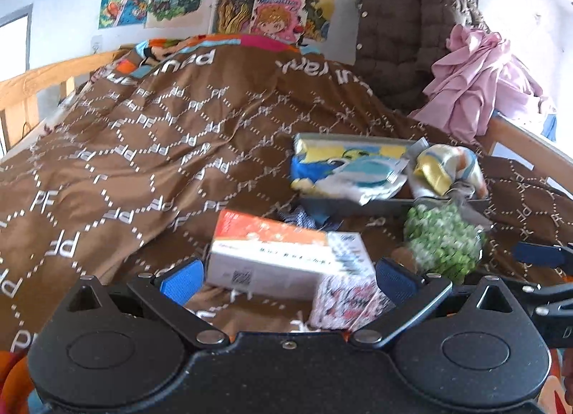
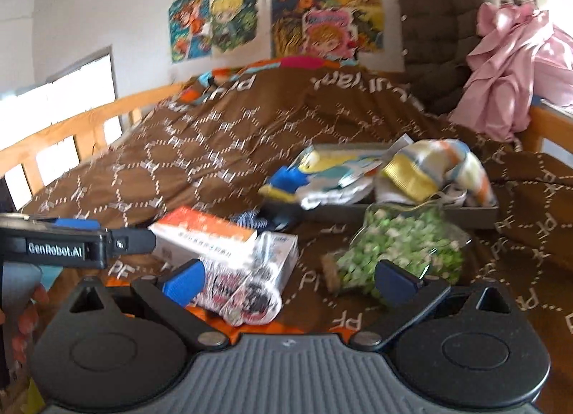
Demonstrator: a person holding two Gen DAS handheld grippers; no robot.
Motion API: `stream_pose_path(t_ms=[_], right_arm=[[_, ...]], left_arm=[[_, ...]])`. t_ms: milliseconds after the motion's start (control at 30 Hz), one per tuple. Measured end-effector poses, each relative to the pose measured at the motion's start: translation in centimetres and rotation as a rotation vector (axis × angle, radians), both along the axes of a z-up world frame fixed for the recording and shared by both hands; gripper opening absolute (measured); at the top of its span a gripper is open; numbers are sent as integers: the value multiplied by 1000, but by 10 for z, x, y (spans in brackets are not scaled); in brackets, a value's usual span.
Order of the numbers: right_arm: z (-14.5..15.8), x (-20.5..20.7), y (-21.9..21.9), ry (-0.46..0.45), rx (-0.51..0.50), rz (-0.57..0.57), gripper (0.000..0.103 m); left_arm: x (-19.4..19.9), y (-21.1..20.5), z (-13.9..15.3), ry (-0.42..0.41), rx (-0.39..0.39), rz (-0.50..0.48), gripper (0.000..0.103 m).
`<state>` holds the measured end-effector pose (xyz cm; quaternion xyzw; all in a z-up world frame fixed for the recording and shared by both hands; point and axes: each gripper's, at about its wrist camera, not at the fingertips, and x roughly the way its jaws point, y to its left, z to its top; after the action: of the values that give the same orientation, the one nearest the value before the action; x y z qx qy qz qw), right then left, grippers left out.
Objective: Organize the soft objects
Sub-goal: 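Move both open tools down to the navy sock and cartoon packet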
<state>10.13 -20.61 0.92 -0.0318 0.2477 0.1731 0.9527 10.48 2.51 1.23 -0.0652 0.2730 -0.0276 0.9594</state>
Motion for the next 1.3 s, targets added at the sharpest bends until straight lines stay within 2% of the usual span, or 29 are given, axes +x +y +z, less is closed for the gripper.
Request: stream_pose_path(t_ms=[133, 567, 800, 1033, 1167, 1300], right_arm=[[-9, 5, 8, 35, -12, 29, 103], [-32, 16, 25, 83, -42, 82, 103], [-43, 25, 29, 71, -21, 109, 103], [-59, 36, 38, 47, -41, 149, 103], [-70, 43, 44, 39, -56, 172, 103], [-80, 51, 44, 59, -44, 179, 103]], left_arm=[[2, 9, -6, 17, -2, 9, 102], [33, 17, -11, 30, 78, -27, 102], [73, 7, -11, 27, 107, -93, 102], [117, -14, -20, 41, 135, -207, 102], [146, -21, -28, 71, 145, -261, 102], [173, -23, -36, 115, 120, -279, 102]])
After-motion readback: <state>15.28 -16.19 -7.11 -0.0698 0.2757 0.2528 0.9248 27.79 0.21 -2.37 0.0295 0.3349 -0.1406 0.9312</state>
